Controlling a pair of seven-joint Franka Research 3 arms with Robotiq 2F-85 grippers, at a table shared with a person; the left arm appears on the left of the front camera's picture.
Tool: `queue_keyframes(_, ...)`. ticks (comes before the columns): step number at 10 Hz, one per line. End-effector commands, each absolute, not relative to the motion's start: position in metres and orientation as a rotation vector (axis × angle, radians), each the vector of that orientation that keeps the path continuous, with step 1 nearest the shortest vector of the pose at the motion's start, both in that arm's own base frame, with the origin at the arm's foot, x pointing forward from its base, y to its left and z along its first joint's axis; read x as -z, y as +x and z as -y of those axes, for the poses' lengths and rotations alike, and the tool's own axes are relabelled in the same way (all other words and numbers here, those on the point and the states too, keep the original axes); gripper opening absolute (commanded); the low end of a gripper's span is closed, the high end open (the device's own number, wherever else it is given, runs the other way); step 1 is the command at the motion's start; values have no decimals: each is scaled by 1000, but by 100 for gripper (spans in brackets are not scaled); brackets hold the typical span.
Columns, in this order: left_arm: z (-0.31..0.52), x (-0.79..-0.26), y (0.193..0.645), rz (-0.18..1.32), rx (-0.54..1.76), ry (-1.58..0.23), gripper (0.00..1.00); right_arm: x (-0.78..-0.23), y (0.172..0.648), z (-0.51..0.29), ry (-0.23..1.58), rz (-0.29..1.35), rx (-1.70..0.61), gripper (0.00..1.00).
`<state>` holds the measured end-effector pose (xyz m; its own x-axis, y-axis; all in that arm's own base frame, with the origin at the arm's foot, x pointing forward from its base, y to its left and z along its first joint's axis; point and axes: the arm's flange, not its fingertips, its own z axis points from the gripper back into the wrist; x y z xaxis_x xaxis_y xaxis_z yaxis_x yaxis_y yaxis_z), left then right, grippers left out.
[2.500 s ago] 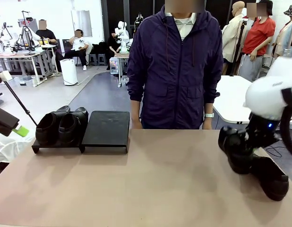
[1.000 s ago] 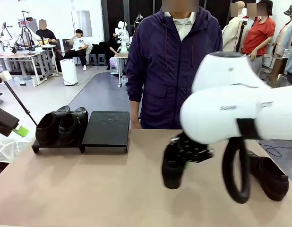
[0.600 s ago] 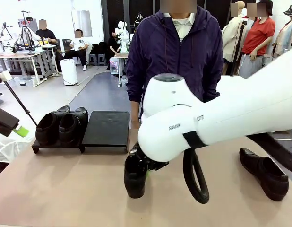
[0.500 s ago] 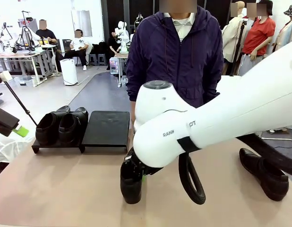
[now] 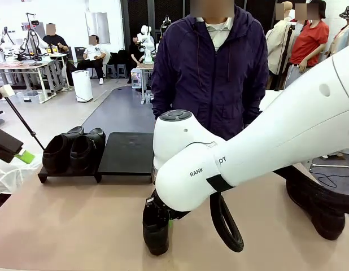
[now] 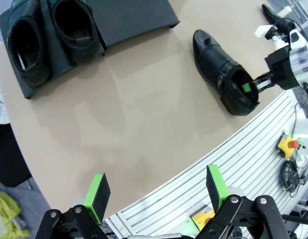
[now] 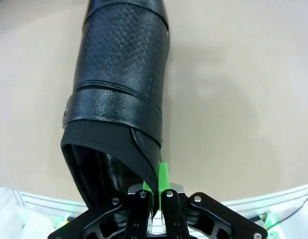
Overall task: Organize the shoes by placing them on the stand.
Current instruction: Pick up one Shoe and place it in the middle of the table.
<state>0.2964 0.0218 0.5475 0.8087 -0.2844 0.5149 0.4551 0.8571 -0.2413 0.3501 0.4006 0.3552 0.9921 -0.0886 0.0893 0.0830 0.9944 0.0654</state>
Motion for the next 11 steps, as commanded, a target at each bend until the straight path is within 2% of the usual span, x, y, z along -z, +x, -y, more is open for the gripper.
queue_keyframes(1,-22,-547,294,477,400,-358,100,-356,346,-404,63,93,67,0)
queue_keyframes(5,-22,-547,294,477,400,-358,100,-352,347,-402,57,87,78,0)
queue_keyframes(6,-22,-547,294,477,400,-358,100,-351,345,-402,57,100,74,59)
queue_keyframes(7,-22,-547,294,477,400,-358,100,-352,344,-401,54,99,65,100)
queue_keyframes(11,-22,-547,294,477,400,-358,100,-365,345,-387,66,113,83,100)
